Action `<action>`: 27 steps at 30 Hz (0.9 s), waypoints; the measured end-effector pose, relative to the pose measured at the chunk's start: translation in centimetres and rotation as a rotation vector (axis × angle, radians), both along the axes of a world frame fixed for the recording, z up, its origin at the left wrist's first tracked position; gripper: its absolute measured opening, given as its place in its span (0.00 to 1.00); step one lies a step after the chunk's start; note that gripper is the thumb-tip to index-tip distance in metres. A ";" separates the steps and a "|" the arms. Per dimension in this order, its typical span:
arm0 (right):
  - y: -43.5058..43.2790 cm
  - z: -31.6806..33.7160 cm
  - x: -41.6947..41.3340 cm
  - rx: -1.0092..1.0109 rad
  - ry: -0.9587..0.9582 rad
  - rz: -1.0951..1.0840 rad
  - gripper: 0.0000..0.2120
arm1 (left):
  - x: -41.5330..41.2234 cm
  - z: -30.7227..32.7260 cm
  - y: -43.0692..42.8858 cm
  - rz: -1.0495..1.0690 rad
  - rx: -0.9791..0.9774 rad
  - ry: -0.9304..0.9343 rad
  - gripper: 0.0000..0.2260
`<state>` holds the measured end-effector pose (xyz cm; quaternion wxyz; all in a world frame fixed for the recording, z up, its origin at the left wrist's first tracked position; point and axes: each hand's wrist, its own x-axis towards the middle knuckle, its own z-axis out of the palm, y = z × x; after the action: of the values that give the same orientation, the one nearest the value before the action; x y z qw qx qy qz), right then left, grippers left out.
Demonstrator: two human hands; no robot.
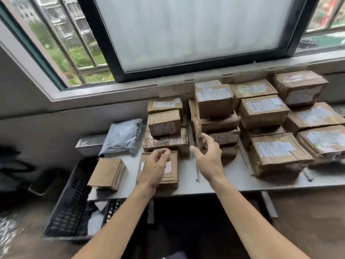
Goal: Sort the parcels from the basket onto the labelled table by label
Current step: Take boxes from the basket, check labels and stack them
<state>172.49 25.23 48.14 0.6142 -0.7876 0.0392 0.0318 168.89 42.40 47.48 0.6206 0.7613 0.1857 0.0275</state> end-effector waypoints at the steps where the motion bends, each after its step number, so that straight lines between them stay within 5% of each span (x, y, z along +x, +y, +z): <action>1: 1.3 -0.5 -1.2 0.008 0.005 0.035 0.28 | -1.3 -0.6 0.8 0.017 0.000 0.008 0.06; 17: 26.6 -7.8 -6.0 -0.067 0.341 0.451 0.30 | -7.0 -8.7 26.1 0.378 -0.066 0.116 0.07; 22: 33.5 -10.3 -4.4 -0.108 0.566 0.411 0.33 | -5.2 -11.3 34.7 0.385 -0.094 0.223 0.10; 27: 35.0 -13.3 -3.8 -0.096 0.750 0.271 0.36 | -2.9 -15.7 38.8 0.248 -0.217 0.425 0.26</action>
<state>168.66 60.20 34.87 0.5101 -0.7471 0.1581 0.3959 166.03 81.20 31.82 0.6376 0.6504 0.4056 -0.0773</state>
